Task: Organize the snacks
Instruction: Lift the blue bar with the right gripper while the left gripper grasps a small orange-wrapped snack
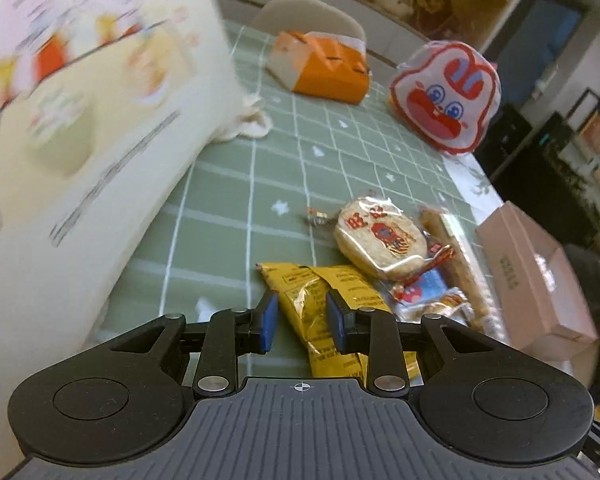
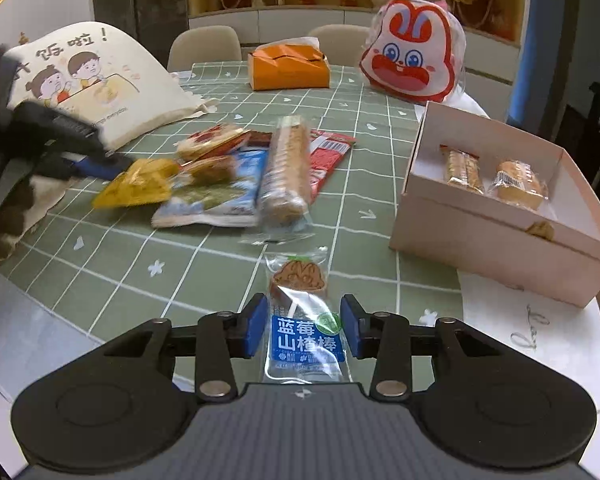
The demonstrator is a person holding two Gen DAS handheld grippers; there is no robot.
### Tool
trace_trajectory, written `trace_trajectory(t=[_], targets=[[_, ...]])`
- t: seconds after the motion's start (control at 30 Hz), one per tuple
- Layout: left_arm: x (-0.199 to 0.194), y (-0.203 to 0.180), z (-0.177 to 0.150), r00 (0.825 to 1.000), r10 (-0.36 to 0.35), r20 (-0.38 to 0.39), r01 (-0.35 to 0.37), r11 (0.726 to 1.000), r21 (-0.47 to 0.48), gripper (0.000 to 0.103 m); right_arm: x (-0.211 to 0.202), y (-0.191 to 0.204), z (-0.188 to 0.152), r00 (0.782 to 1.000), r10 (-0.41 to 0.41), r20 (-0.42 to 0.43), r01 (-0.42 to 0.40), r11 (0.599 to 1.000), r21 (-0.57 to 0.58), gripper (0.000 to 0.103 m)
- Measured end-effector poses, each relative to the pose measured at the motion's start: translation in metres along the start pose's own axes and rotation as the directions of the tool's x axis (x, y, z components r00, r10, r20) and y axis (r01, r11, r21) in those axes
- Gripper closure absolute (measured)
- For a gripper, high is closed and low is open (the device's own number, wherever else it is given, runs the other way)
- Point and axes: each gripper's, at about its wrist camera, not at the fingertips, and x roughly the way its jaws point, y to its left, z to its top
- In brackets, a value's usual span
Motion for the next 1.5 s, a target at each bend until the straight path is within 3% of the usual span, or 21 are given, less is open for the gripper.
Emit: trace_trajectory(t=[0.13, 0.2, 0.33, 0.47, 0.53, 0.6, 0.7, 0.77, 0.83, 0.9, 0.97, 1.0, 1.13, 1.23, 1.4, 1.5], targets=[[-0.006, -0.013, 0.002, 0.996, 0.073, 0.058, -0.076, 0.995, 0.061, 0.071, -0.002, -0.001, -0.016, 0.999, -0.005, 0.047, 0.004, 1.000, 0.031, 0.045], [-0.017, -0.021, 0.003, 0.994, 0.069, 0.083, -0.075, 0.995, 0.071, 0.071, -0.001, -0.003, -0.023, 0.997, -0.042, 0.061, 0.039, 0.998, 0.039, 0.043], [-0.022, -0.050, 0.003, 0.995, 0.060, 0.084, -0.070, 0.990, 0.121, 0.071, -0.008, -0.014, -0.024, 0.995, 0.005, 0.100, -0.015, 0.995, 0.095, 0.031], [-0.002, -0.080, -0.009, 0.994, 0.101, 0.045, -0.109, 0.963, 0.247, 0.069, -0.008, -0.021, -0.026, 0.993, 0.033, 0.113, -0.047, 0.991, 0.125, 0.031], [0.004, -0.090, -0.019, 0.988, 0.145, 0.051, -0.154, 0.933, 0.326, 0.068, -0.009, -0.025, -0.027, 0.991, 0.033, 0.126, -0.052, 0.987, 0.149, 0.031], [0.003, -0.094, -0.026, 0.971, 0.214, 0.102, -0.237, 0.890, 0.388, 0.064, -0.011, -0.028, -0.028, 0.991, 0.014, 0.136, -0.038, 0.984, 0.177, 0.030], [-0.006, -0.083, -0.029, 0.957, 0.265, 0.119, -0.291, 0.881, 0.373, 0.060, -0.010, -0.031, -0.029, 0.991, -0.001, 0.136, -0.027, 0.980, 0.198, 0.029], [-0.015, -0.074, -0.026, 0.950, 0.289, 0.121, -0.313, 0.890, 0.333, 0.064, -0.008, -0.030, -0.028, 0.992, 0.009, 0.126, -0.033, 0.980, 0.194, 0.029], [-0.027, -0.073, -0.021, 0.964, 0.224, 0.140, -0.257, 0.917, 0.305, 0.064, -0.006, -0.029, -0.028, 0.993, 0.016, 0.115, -0.037, 0.982, 0.187, 0.029], [-0.031, -0.082, -0.014, 0.992, 0.079, 0.095, -0.105, 0.944, 0.314, 0.064, -0.006, -0.029, -0.028, 0.993, 0.021, 0.116, -0.043, 0.981, 0.188, 0.028], [-0.024, -0.096, -0.008, 0.998, -0.068, 0.009, 0.062, 0.941, 0.331, 0.062, -0.007, -0.030, -0.028, 0.992, 0.022, 0.122, -0.045, 0.980, 0.192, 0.025], [-0.020, -0.102, -0.006, 0.995, -0.101, -0.012, 0.099, 0.931, 0.351, 0.061, -0.007, -0.030, -0.029, 0.992, 0.021, 0.124, -0.045, 0.980, 0.195, 0.024], [0.004, -0.118, -0.002, 0.996, -0.070, -0.059, 0.089, 0.889, 0.449, 0.063, -0.007, -0.032, -0.029, 0.992, 0.016, 0.122, -0.042, 0.977, 0.210, 0.024], [0.013, -0.109, -0.002, 0.993, -0.053, -0.103, 0.092, 0.900, 0.425, 0.063, -0.006, -0.035, -0.029, 0.993, 0.022, 0.119, -0.049, 0.973, 0.226, 0.023], [0.021, -0.111, -0.014, 0.993, 0.005, -0.117, 0.055, 0.866, 0.497, 0.063, -0.004, -0.038, -0.029, 0.993, 0.046, 0.108, -0.071, 0.969, 0.235, 0.023], [0.029, -0.116, -0.011, 0.994, -0.005, -0.112, 0.060, 0.867, 0.495, 0.063, -0.004, -0.038, -0.030, 0.993, 0.047, 0.110, -0.072, 0.968, 0.240, 0.022]])
